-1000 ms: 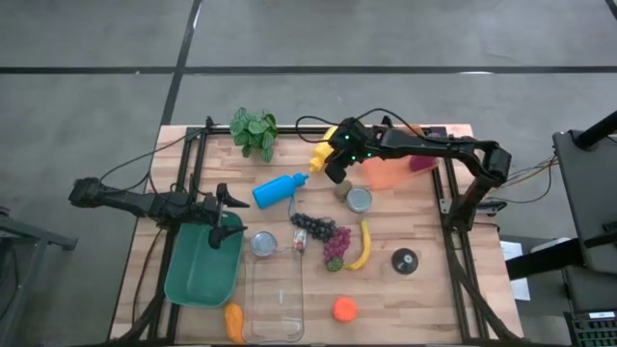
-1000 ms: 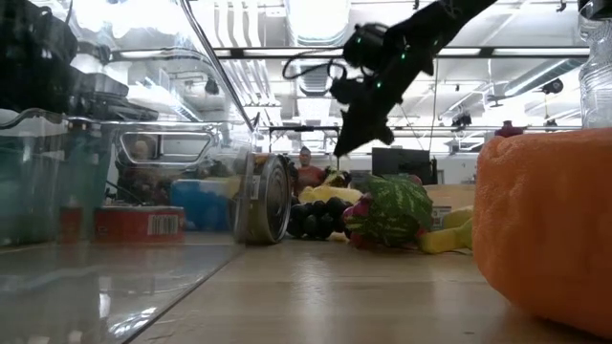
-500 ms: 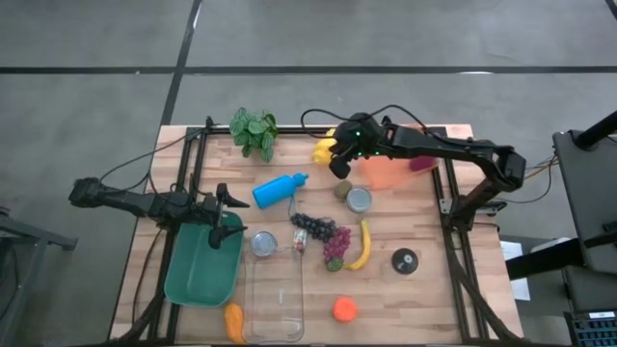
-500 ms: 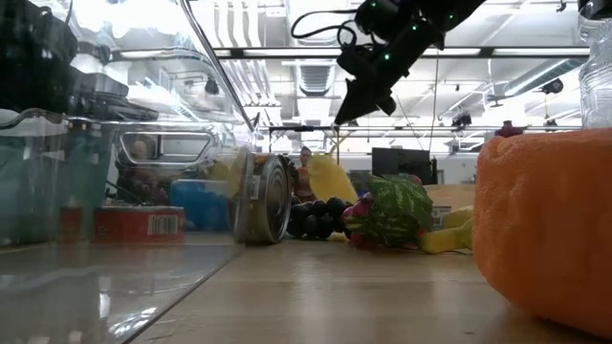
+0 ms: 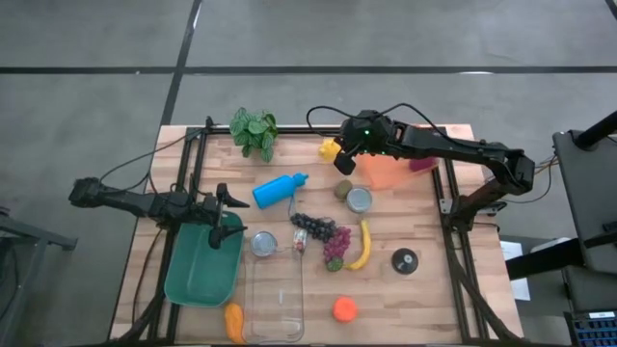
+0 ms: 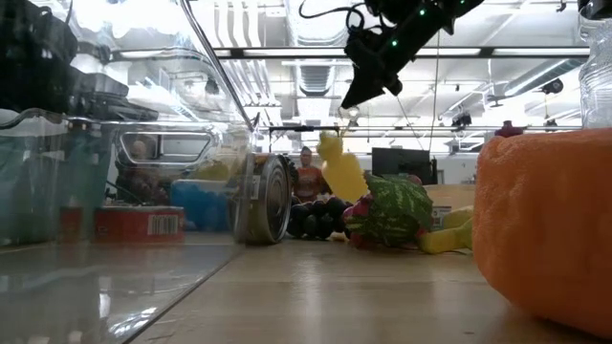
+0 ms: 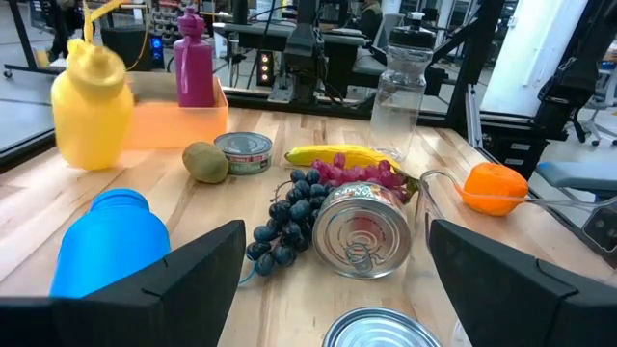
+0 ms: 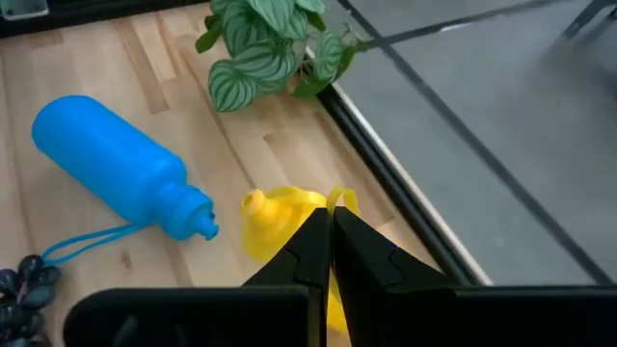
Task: Pick & Place Food Item
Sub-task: Put the yellow tumbler into the orange bin
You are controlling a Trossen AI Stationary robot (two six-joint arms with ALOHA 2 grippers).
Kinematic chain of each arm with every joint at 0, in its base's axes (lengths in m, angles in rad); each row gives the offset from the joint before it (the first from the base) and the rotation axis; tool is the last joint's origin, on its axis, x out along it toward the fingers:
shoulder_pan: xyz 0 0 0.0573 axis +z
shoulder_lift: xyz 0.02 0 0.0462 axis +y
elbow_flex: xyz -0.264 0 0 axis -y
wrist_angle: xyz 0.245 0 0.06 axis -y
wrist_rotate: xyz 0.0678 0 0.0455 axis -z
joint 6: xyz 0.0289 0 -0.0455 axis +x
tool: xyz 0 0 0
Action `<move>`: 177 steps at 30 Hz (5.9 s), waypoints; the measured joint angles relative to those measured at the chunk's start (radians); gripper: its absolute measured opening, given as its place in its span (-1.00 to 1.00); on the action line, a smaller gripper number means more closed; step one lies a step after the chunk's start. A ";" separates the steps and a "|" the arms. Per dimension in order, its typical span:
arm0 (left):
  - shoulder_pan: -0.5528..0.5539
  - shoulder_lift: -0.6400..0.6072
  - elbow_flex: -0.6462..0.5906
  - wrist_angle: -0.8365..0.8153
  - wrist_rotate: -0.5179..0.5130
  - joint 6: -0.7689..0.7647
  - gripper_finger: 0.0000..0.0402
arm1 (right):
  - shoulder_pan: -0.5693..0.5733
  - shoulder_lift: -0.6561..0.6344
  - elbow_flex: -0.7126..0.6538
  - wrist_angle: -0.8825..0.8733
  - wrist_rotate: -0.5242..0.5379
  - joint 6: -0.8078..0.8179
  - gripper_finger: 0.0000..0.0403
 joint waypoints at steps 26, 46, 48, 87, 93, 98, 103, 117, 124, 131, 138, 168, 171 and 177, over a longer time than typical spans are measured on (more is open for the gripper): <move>0.000 0.000 0.000 0.000 0.000 0.000 0.67 | 0.035 -0.216 0.002 -0.006 0.152 -0.115 -0.95; 0.000 0.000 0.000 0.000 0.000 0.000 0.67 | 0.039 -0.307 0.001 -0.169 0.485 -0.001 -0.95; 0.000 0.000 0.000 0.000 0.000 0.000 0.67 | 0.039 -0.307 0.001 -0.201 0.539 0.036 -0.95; 0.000 0.000 0.000 0.000 0.000 0.000 0.67 | -0.338 -0.210 -0.065 -0.299 0.517 0.339 -0.95; 0.000 0.000 0.000 0.000 0.000 0.000 0.67 | -0.368 -0.211 -0.065 -0.306 0.520 0.340 -0.95; 0.000 0.000 0.000 0.000 0.000 0.000 0.67 | -0.394 -0.211 -0.065 -0.316 0.520 0.342 -0.95; 0.000 0.000 0.000 0.000 0.000 0.000 0.67 | -0.416 -0.211 -0.065 -0.324 0.520 0.343 -0.95; 0.000 0.000 0.000 0.000 0.000 0.000 0.67 | -0.451 -0.212 -0.078 -0.393 0.526 0.395 -0.95; 0.000 0.000 0.000 0.000 0.000 0.000 0.67 | -0.459 -0.212 -0.092 -0.392 0.551 0.408 -0.95; 0.000 0.000 0.000 0.000 0.000 0.000 0.67 | -0.462 -0.212 -0.087 -0.390 0.590 0.414 -0.95; 0.000 0.000 0.000 0.000 0.000 0.000 0.67 | -0.461 -0.212 -0.061 -0.386 0.601 0.395 -0.95; 0.000 0.000 0.000 0.000 0.000 0.000 0.67 | -0.456 -0.210 -0.109 -0.382 0.539 0.404 -0.95; 0.000 0.000 0.000 0.000 0.000 0.000 0.67 | -0.441 -0.210 -0.109 -0.382 0.537 0.405 -0.95; 0.000 0.000 0.000 0.000 0.000 0.000 0.67 | -0.402 -0.211 -0.097 -0.383 0.534 0.409 -0.95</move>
